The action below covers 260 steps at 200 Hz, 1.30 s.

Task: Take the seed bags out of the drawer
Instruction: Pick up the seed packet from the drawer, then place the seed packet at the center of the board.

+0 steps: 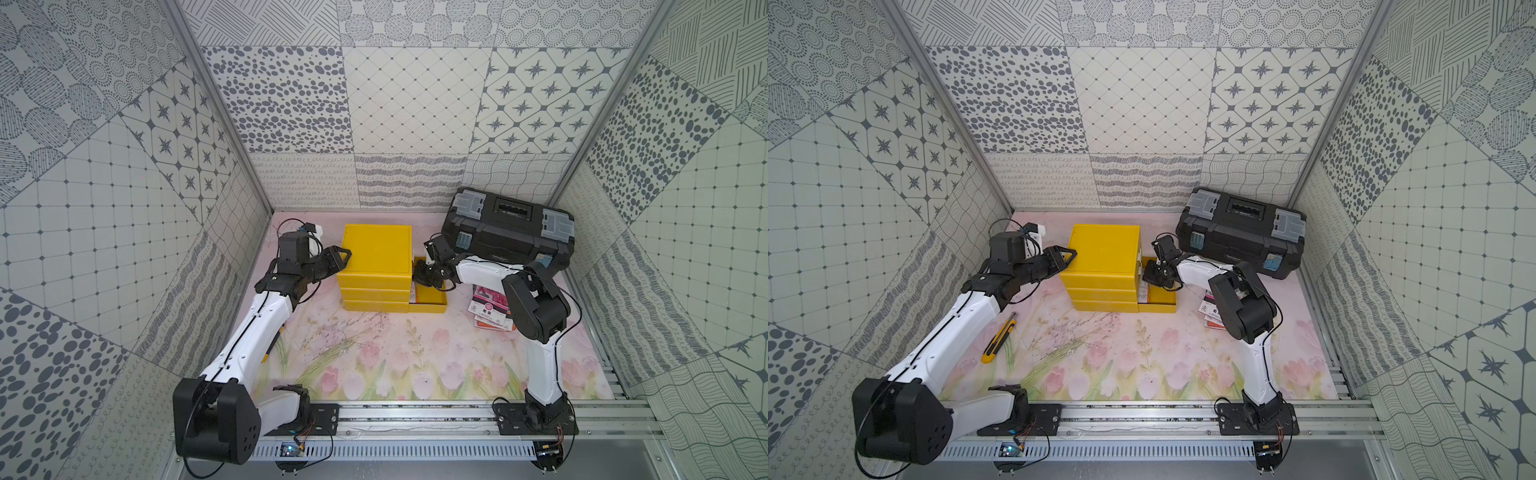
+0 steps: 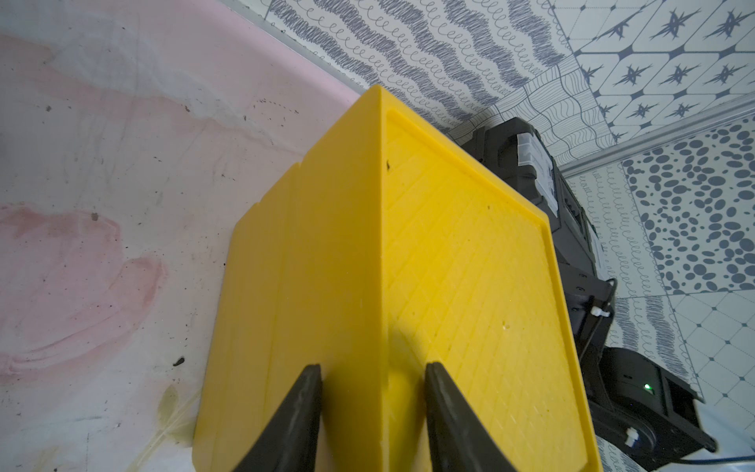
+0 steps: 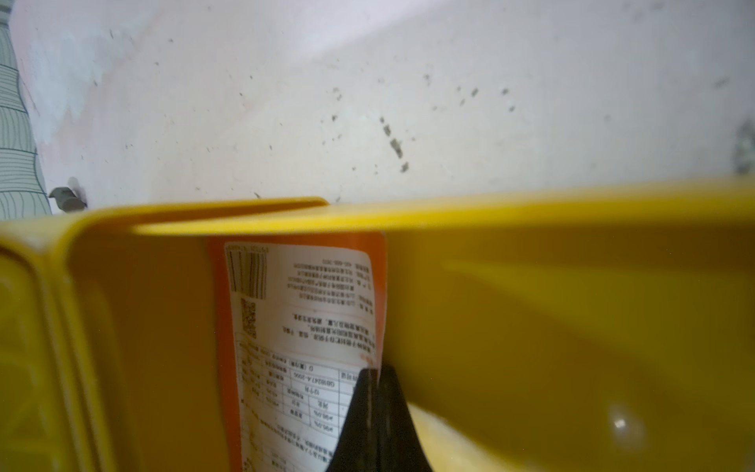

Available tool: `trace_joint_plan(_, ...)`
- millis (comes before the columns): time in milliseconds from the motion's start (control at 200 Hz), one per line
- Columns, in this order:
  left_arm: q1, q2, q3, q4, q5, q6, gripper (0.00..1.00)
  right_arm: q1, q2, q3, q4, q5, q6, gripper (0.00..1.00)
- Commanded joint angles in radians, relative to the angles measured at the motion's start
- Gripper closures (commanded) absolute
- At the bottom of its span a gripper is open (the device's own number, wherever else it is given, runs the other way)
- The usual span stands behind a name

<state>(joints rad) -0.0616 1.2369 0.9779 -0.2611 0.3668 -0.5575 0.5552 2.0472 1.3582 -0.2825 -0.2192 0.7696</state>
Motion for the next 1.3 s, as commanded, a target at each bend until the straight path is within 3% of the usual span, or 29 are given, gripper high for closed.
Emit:
trace_joint_plan(0,0.004,0.019,-0.030,-0.375,0.042,0.021,0.57,0.001,-0.083,-0.020,-0.041,0.026,-0.028,1.00)
trace_joint_plan(320,0.004,0.022,-0.029,-0.370,0.043,0.019,0.57,-0.028,-0.200,-0.021,-0.141,0.062,-0.099,1.00)
trace_joint_plan(695,0.004,0.024,-0.029,-0.369,0.048,0.018,0.57,-0.141,-0.380,-0.090,-0.255,0.043,-0.189,1.00)
trace_joint_plan(906,0.004,0.020,-0.029,-0.371,0.043,0.019,0.57,-0.262,-0.525,-0.180,-0.294,-0.034,-0.229,1.00)
trace_joint_plan(1131,0.003,0.019,-0.028,-0.375,0.041,0.022,0.57,-0.467,-0.677,-0.273,-0.345,-0.121,-0.282,1.00)
trace_joint_plan(1296,0.003,0.024,-0.025,-0.373,0.041,0.021,0.57,-0.610,-0.711,-0.326,-0.371,-0.183,-0.323,1.00)
